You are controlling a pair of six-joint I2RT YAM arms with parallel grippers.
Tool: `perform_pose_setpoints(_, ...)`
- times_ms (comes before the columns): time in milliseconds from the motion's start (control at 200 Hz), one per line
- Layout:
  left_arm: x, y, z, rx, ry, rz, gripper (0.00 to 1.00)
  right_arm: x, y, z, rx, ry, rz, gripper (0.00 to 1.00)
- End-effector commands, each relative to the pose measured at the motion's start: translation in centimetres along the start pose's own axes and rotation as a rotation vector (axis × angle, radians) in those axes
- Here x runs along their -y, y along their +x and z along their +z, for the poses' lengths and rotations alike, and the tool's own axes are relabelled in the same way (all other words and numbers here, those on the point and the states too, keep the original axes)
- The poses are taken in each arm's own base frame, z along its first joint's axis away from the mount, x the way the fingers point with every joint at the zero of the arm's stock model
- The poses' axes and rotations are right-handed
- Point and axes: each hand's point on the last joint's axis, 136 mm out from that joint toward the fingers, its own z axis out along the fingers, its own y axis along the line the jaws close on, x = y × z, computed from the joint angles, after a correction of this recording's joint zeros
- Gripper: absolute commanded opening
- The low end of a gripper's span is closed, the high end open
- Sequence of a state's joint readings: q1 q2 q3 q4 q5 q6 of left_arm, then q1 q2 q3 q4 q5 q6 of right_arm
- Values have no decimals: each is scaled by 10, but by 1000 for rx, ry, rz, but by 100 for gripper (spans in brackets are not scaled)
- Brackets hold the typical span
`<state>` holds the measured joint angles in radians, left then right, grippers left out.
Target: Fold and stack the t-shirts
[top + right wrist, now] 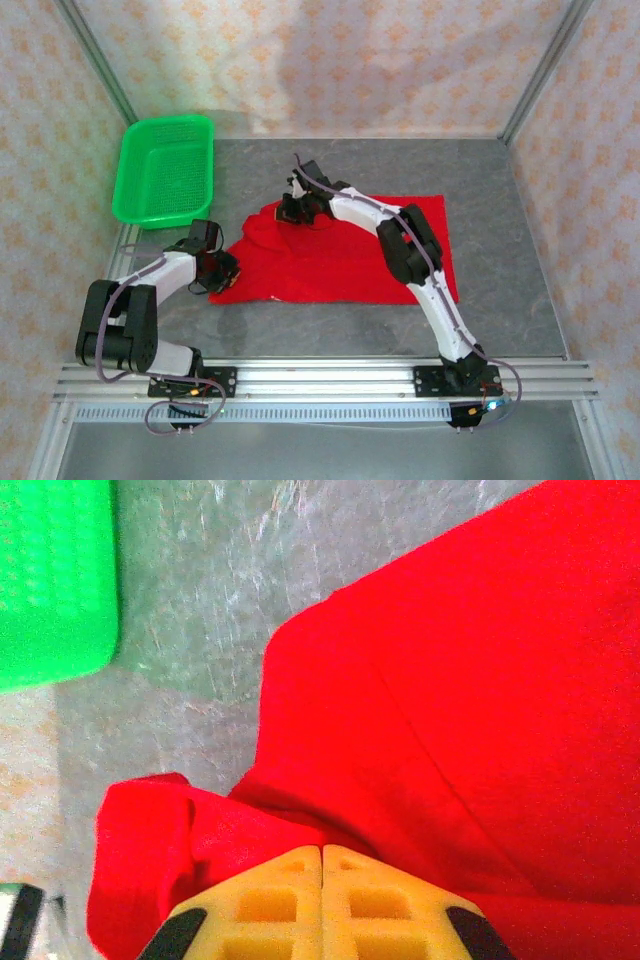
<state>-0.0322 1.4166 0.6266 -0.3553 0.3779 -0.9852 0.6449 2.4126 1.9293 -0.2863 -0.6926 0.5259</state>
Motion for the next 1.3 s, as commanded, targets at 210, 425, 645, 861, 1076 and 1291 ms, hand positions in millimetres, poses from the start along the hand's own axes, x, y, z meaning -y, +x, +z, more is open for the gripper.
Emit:
perform_pose_setpoints(210,-37,3,11,-10,-131,2,14,-3,-51,-26,145,-91,121,25)
perform_pose_setpoints(425,-23,0,9,-17,-100,25,14,-49,-34,-42,31,-136,-75,42)
perform_pose_setpoints(645,-16,-2,7,-9,-68,42,14,-68,21,-18,-176,-94,-181,50)
perform_pose_setpoints(861,-5,-5,2,-8,-39,64,15,-57,41,-6,-199,60,-363,51)
perform_pose_setpoints(1076,-9,-2,3,-19,-44,72,14,-56,29,6,-129,72,-509,53)
perform_pose_setpoints(1291,-10,-1,0,-17,-41,74,14,-60,18,9,-86,69,-612,55)
